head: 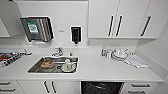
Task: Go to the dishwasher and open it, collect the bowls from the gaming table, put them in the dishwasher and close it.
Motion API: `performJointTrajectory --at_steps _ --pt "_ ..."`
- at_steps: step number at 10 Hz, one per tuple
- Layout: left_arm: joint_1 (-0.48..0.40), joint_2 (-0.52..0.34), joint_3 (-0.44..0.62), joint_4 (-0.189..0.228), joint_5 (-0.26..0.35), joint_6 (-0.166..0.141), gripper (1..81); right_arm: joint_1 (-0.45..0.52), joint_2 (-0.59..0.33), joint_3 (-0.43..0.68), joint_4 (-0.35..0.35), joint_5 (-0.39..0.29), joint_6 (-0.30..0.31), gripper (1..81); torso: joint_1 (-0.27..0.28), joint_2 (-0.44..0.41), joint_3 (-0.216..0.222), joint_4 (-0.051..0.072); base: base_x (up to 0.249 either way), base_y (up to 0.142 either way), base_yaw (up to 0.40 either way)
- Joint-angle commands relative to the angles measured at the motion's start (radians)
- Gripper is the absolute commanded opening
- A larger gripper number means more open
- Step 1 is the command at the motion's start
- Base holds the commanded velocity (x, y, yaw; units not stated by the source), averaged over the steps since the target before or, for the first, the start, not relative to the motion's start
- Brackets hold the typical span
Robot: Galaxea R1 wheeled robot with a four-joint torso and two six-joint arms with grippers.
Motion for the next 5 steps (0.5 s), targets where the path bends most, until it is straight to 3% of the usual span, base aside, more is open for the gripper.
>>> performJointTrajectory --at_steps 1,3,4,5 --pt "-0.017 -0.012 -0.003 0.005 0.026 -0.001 1.0 0.032 -0.005 -0.001 0.001 -0.043 0.001 1.0 0.000 0.000 0.000 0.000 0.000 0.000 0.000" --pt "-0.016 -0.012 -0.002 0.002 0.020 -0.001 1.0 0.033 -0.009 0.002 0.004 -0.042 0.001 1.0 0.000 0.000 0.000 0.000 0.000 0.000 0.000" --pt "-0.016 -0.018 -0.002 0.001 -0.013 -0.005 1.0 0.033 -0.012 0.002 0.007 -0.042 0.001 1.0 -0.001 0.000 0.000 0.000 0.000 0.000 0.000" --pt "-0.016 -0.034 -0.003 -0.001 -0.072 -0.033 1.0 0.033 -0.013 0.002 0.007 -0.042 0.001 1.0 -0.001 0.000 -0.064 0.000 0.000 0.000 0.000"
